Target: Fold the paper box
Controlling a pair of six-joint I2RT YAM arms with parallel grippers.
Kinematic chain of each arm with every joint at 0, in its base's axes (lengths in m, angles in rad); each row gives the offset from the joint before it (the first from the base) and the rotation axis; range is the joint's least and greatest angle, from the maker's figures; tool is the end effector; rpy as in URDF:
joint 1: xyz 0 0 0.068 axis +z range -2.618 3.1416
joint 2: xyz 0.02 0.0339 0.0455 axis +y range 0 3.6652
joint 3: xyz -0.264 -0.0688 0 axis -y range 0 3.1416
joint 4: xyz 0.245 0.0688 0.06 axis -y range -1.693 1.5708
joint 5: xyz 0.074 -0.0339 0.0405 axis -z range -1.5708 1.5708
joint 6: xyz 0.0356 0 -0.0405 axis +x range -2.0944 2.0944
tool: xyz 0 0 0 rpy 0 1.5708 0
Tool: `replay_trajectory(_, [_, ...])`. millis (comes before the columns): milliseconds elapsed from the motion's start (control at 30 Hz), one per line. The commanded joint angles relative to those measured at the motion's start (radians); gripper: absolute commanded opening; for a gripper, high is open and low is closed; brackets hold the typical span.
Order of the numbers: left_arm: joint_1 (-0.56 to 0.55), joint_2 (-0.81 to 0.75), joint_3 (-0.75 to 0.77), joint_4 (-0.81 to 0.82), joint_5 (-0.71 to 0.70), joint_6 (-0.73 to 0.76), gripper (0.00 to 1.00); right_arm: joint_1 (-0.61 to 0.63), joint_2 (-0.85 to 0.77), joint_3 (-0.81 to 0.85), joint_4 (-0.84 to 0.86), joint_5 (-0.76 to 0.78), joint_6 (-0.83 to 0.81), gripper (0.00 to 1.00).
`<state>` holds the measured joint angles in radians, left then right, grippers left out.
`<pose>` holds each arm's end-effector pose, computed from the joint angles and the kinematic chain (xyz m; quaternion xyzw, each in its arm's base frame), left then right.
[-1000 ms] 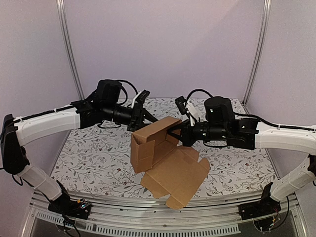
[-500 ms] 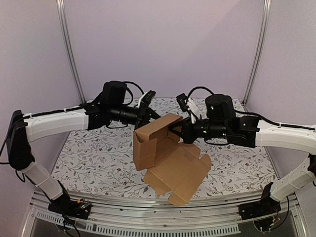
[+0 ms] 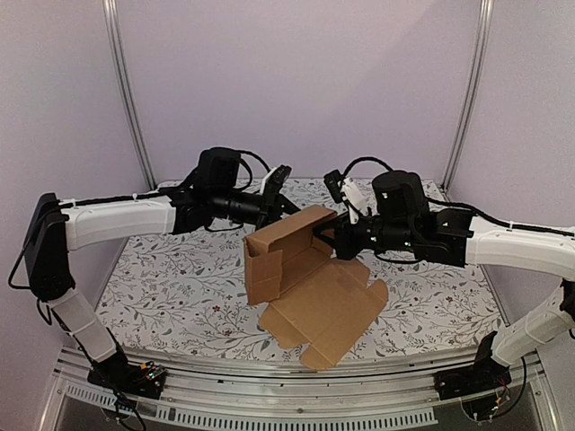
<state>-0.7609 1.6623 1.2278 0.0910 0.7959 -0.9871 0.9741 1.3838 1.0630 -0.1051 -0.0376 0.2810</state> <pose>0.2611 -0.2837 0.2944 0.1367 0.7740 -0.6104 0.0977 0.1799 0.2672 0.3073 -0.2950 0.7870 0.3308 0.4291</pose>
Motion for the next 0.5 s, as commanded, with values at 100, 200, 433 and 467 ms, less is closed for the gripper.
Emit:
replay_trajectory(100, [-0.074, 0.022, 0.036, 0.095, 0.071, -0.021, 0.03, 0.032, 0.029, 0.055, 0.096, -0.036, -0.025, 0.0])
replay_trajectory(200, [-0.064, 0.008, 0.032, 0.039, 0.055, 0.012, 0.05, 0.032, 0.028, 0.055, 0.077, 0.009, -0.026, 0.0])
replay_trajectory(433, [0.006, -0.039, 0.006, -0.17, 0.002, 0.095, 0.19, 0.031, 0.019, 0.046, 0.014, 0.116, -0.043, 0.0])
replay_trajectory(467, [0.019, -0.047, 0.002, -0.201, -0.013, 0.108, 0.21, 0.031, 0.017, 0.044, 0.007, 0.123, -0.045, 0.0])
